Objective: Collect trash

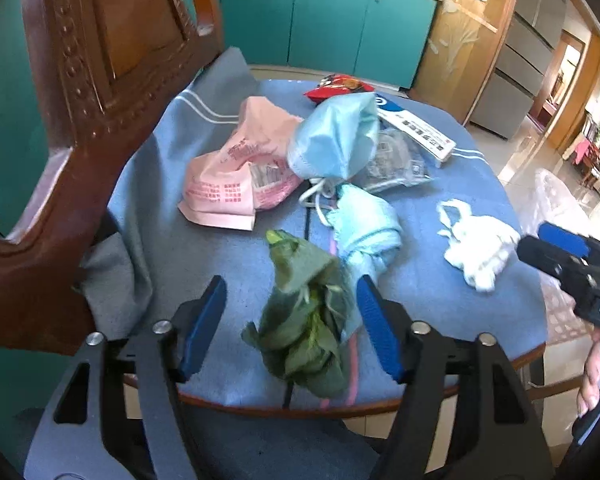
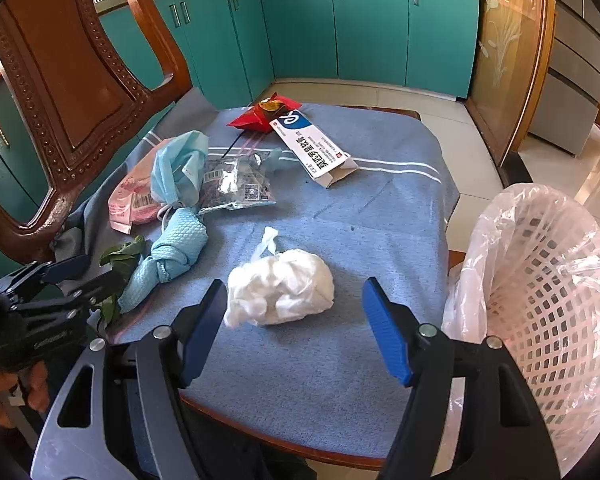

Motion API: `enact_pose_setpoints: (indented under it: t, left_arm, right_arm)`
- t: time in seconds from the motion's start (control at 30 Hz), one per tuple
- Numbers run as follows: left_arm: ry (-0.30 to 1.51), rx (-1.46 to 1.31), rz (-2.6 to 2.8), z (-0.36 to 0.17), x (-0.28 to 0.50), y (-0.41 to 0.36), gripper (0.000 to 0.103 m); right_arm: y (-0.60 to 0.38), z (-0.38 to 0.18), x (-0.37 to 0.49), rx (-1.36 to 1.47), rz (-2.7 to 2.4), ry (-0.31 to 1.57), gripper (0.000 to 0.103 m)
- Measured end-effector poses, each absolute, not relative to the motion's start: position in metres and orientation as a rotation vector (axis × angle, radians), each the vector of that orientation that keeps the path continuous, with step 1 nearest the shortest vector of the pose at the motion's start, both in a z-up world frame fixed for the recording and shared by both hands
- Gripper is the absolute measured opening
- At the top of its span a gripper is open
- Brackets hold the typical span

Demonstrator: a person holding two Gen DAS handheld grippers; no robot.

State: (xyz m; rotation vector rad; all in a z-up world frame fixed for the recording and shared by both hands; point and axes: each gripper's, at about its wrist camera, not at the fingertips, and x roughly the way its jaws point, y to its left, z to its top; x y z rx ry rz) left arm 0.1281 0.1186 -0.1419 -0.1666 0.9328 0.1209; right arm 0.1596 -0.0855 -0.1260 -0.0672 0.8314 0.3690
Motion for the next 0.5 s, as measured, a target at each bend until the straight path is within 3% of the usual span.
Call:
enact_pose_setpoints:
  t: [0.13, 0.5]
  left_arm:
    - [0.948, -0.119, 0.173, -0.146, 0.136, 0.121, 0.056]
    - [1.000, -0.118, 0.152, -0.163, 0.136, 0.116, 0.056]
  right_arm:
    - [-0.084, -0.127, 0.160, -0.076, 0.373, 0.834, 0.069]
    - [-0.069, -0.137, 0.174, -0.133, 0.363, 0.847, 0.069]
